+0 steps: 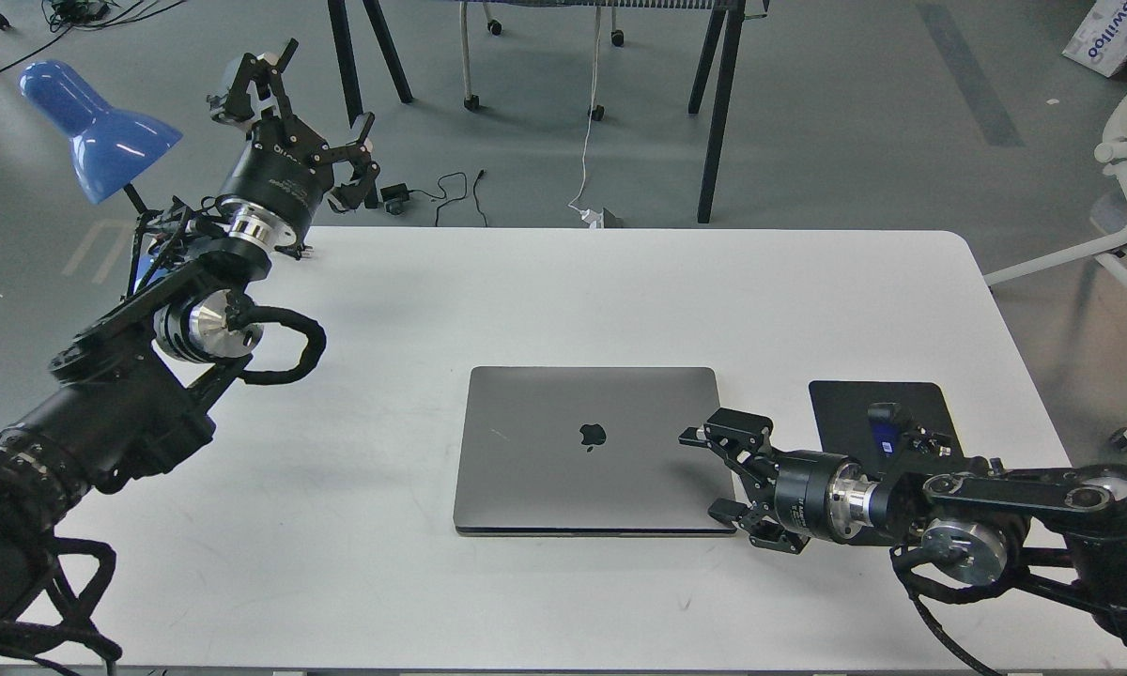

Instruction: Close notebook with right arm

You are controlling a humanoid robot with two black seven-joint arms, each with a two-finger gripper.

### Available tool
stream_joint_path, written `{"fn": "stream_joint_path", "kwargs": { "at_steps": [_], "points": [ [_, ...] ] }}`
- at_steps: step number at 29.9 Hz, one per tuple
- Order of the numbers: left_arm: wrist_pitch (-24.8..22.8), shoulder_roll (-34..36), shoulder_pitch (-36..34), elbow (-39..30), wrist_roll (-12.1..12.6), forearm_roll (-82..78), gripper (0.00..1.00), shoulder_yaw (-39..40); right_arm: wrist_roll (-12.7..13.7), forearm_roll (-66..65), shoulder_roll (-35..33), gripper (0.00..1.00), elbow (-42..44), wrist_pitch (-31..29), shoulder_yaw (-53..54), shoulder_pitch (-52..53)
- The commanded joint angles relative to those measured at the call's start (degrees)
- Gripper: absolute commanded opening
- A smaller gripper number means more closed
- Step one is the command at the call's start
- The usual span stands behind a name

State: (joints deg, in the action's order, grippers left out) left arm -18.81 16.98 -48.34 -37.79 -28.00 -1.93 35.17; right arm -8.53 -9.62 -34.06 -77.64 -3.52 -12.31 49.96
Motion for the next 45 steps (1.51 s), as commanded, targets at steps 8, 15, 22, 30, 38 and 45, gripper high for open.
{"fn": "stream_joint_path", "kwargs": {
  "at_steps": [8,15,22,30,38,45],
  "points": [
    [0.00,-0.02,0.00,0.00,0.00,0.00,1.00,-0.01,0.00,0.04,0.14,1.00,0.30,0.00,0.01,-0.48],
    [0.00,0.07,0.00,0.00,0.00,0.00,1.00,0.08,-0.08,-0.31,0.93,1.00,0.47,0.09,0.18,-0.65],
    [0.00,0.07,0.00,0.00,0.00,0.00,1.00,0.08,-0.61,-0.22,-0.03,1.00,0.30,-0.35,10.70,-0.13],
    [0.00,-0.02,0.00,0.00,0.00,0.00,1.00,0.08,-0.35,-0.22,-1.27,1.00,2.22,-0.70,35.84,0.05],
    [0.00,-0.02,0.00,0.00,0.00,0.00,1.00,0.08,-0.35,0.04,6.11,1.00,20.67,-2.45,49.83,0.66],
    [0.00,-0.02,0.00,0.00,0.00,0.00,1.00,-0.01,-0.79,0.66,9.89,1.00,23.41,-6.05,55.02,-0.04]
  ]
}}
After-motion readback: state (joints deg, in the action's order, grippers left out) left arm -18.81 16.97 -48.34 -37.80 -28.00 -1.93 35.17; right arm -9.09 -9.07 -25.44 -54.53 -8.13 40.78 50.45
